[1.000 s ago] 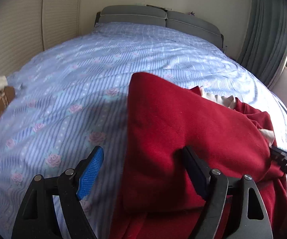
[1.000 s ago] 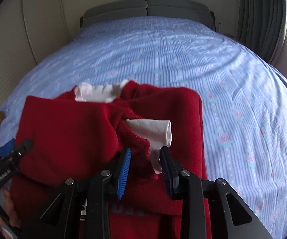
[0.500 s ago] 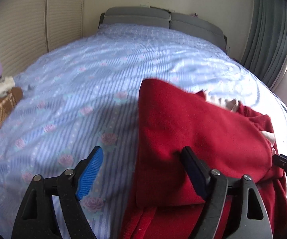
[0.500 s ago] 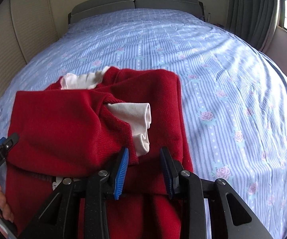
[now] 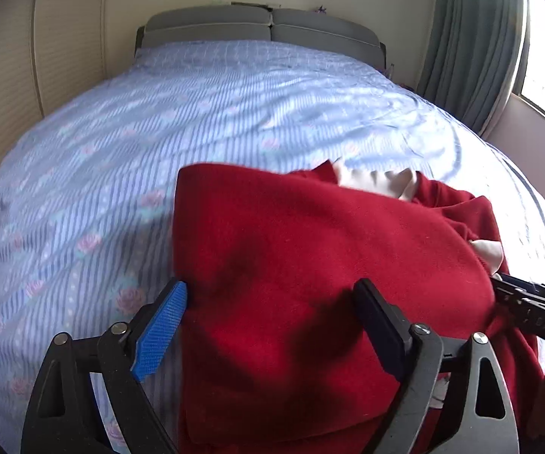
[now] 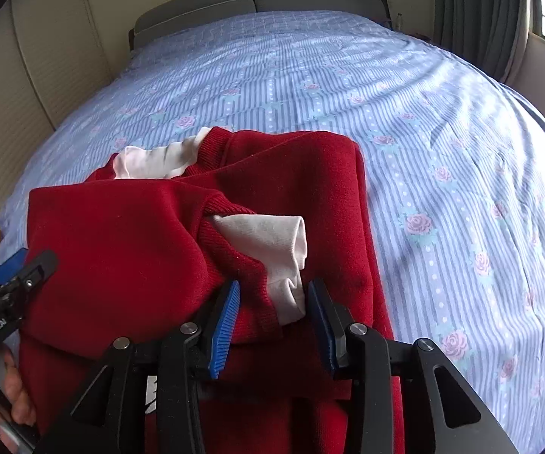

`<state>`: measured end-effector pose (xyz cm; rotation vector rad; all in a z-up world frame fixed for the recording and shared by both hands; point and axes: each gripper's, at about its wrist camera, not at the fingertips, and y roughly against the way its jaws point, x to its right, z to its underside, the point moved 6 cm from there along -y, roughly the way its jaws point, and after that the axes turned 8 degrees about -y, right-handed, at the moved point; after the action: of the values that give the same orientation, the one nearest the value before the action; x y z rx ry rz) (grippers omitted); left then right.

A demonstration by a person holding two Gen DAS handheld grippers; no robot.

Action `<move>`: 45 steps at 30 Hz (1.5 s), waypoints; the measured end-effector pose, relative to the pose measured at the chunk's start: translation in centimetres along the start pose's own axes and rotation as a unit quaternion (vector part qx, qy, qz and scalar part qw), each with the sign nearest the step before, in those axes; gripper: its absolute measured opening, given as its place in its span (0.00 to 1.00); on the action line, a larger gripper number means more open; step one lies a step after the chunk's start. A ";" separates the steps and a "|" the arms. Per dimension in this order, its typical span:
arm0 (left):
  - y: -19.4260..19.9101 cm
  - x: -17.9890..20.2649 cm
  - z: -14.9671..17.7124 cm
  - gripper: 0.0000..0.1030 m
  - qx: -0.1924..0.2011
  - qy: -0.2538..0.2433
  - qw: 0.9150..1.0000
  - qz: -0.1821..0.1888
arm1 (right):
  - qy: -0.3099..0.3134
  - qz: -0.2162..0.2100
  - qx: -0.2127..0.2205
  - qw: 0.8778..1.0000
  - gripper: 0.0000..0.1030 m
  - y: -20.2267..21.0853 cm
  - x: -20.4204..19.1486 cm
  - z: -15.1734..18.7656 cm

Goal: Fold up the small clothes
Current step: 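Lay the sleeve across the sweatshirt body with the left gripper and release, then grasp the sweatshirt hem with the right gripper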

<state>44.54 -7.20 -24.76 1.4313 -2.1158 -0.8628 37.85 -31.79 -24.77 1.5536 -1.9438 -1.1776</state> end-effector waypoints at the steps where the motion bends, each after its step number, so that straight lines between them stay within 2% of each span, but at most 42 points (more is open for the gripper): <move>1: -0.2 -0.3 0.3 0.94 -0.002 0.007 1.000 0.002 | 0.004 0.000 0.002 1.000 0.36 0.1 0.0 0.1; 4: 0.5 -0.5 0.4 0.94 -0.001 0.020 1.000 0.004 | 0.020 0.013 0.016 1.000 0.40 1.1 -0.6 0.0; 6: 1.6 -0.1 0.3 0.93 0.004 0.011 1.000 -0.005 | 0.039 0.024 0.044 0.998 0.43 2.7 -1.3 -0.1; 8: 3.2 0.1 0.3 0.93 0.008 -0.001 1.000 -0.015 | 0.059 0.034 0.068 0.995 0.55 4.5 -1.9 0.0; 12: 7.5 0.2 1.2 0.93 0.022 0.000 0.999 -0.026 | 0.086 0.052 0.110 0.989 0.59 8.9 -2.9 1.1; 18: 13.9 0.3 4.1 0.93 0.027 -0.008 0.998 -0.059 | 0.065 0.049 0.121 0.989 0.60 14.2 -2.2 3.7; 20: 15.7 0.1 5.4 0.93 0.028 -0.004 0.997 -0.071 | 0.056 0.046 0.123 0.990 0.64 15.8 -1.6 4.9; 24: 18.4 0.4 8.7 0.93 0.028 0.012 0.997 -0.069 | 0.049 0.046 0.130 0.989 0.66 18.2 -0.2 7.2; 31: 20.3 1.9 13.9 0.90 0.024 0.029 0.997 -0.060 | 0.005 0.056 0.121 0.991 0.66 20.5 4.8 11.6; 36: 19.5 2.9 16.6 0.85 0.013 0.029 0.998 -0.055 | -0.014 0.062 0.093 0.994 0.66 19.7 7.4 15.0; 45: 18.1 2.9 20.2 0.83 -0.003 0.043 0.998 -0.047 | -0.031 0.056 0.048 0.997 0.66 17.1 8.1 19.6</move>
<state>18.29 -0.04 -26.24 1.5460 -1.9948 -0.8258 10.58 -31.56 -23.96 1.4495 -2.1258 -1.1149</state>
